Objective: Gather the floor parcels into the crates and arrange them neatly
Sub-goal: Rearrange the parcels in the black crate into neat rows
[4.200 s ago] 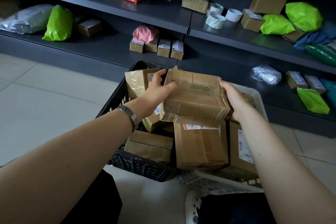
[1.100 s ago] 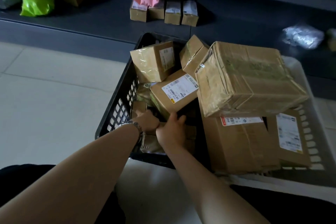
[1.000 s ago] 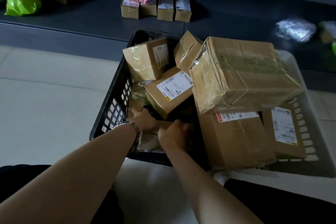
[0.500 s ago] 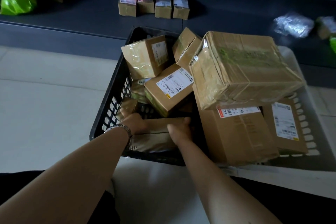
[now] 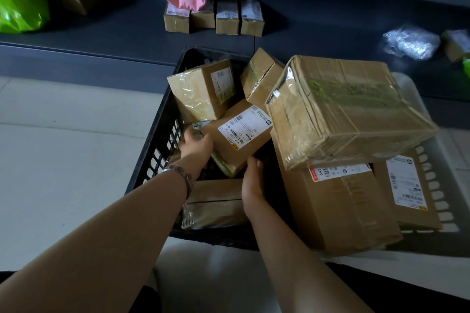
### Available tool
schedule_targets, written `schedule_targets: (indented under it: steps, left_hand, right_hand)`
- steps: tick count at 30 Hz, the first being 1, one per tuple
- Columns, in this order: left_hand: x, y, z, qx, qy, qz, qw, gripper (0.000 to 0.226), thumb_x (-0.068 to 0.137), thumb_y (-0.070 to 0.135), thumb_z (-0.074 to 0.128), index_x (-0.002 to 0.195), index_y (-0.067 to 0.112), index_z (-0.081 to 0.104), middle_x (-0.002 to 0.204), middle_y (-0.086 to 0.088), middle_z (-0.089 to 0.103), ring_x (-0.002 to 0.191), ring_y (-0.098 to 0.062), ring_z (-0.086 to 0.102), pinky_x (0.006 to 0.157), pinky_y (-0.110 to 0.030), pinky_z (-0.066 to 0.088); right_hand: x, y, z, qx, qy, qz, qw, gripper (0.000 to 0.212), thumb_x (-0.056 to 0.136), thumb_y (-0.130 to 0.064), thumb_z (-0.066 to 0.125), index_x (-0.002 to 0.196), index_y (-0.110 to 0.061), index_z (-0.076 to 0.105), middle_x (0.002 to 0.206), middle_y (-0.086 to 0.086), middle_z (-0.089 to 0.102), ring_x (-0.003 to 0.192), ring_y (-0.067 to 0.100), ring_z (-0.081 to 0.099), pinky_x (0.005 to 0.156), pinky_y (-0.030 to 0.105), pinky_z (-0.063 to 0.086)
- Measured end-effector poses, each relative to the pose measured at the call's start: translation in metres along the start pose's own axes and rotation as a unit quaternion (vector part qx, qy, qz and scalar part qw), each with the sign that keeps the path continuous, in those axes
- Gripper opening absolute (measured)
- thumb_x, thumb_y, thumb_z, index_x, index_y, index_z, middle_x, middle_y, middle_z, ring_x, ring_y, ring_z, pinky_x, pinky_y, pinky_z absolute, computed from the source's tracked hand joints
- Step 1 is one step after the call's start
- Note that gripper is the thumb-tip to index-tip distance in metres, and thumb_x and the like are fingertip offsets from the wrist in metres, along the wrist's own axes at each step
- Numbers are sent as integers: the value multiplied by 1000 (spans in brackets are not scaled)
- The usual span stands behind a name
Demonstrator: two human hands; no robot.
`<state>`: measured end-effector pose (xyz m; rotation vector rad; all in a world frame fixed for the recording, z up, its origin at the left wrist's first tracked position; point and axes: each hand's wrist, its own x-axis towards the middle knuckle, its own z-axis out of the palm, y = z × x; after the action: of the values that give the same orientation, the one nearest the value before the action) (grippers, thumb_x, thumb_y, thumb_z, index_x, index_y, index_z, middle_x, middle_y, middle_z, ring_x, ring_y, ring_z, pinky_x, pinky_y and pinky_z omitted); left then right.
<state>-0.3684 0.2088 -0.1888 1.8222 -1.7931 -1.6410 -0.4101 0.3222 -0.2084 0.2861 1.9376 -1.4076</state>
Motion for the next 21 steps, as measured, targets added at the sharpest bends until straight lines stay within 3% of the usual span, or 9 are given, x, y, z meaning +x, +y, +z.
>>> schedule_targets:
  steps: [3,7,12,16,19,21]
  left_hand:
    - [8,8,1,-59,-15,-6,998,59,92,37,42,149,32,27,143,-9,41,121,-31,47,98,-39,44]
    - [8,11,4,-47,-48,1,998,52,95,36,41,145,25,33,128,-7,52,99,-24,47,85,-31,40]
    - [7,13,-1,-45,-35,4,998,59,91,39,46,144,16,33,132,-7,50,113,-26,50,84,-33,39]
    - [8,13,-7,-33,-17,10,999,58,88,42,48,136,10,38,131,-10,50,112,-26,52,81,-34,40]
    - [4,8,-8,-1,-21,7,1000,64,88,40,50,142,9,33,139,-11,45,122,-29,49,93,-38,44]
    - [1,2,-8,25,-20,9,999,68,87,40,52,144,9,30,141,-12,42,125,-30,47,101,-42,44]
  right_hand:
    - [2,-2,7,-11,-8,17,1000,73,95,-65,39,153,-22,27,154,5,38,140,30,35,114,48,26]
    - [-3,-7,10,-26,-20,-2,999,58,95,-33,60,141,-8,37,137,9,52,111,22,50,85,27,33]
    - [-18,-3,22,11,-29,-7,999,51,90,-11,65,134,-3,40,130,9,55,118,23,53,84,25,36]
    - [-18,-3,19,-8,-23,-21,999,49,90,-17,63,131,-2,41,126,7,55,113,25,54,83,26,36]
    - [-17,-2,14,-4,-28,-11,1000,50,92,-27,63,132,-4,42,126,7,55,104,22,51,83,29,35]
    - [-18,0,13,-11,-25,-8,1000,54,91,-32,63,132,-5,41,127,8,55,110,25,53,82,29,34]
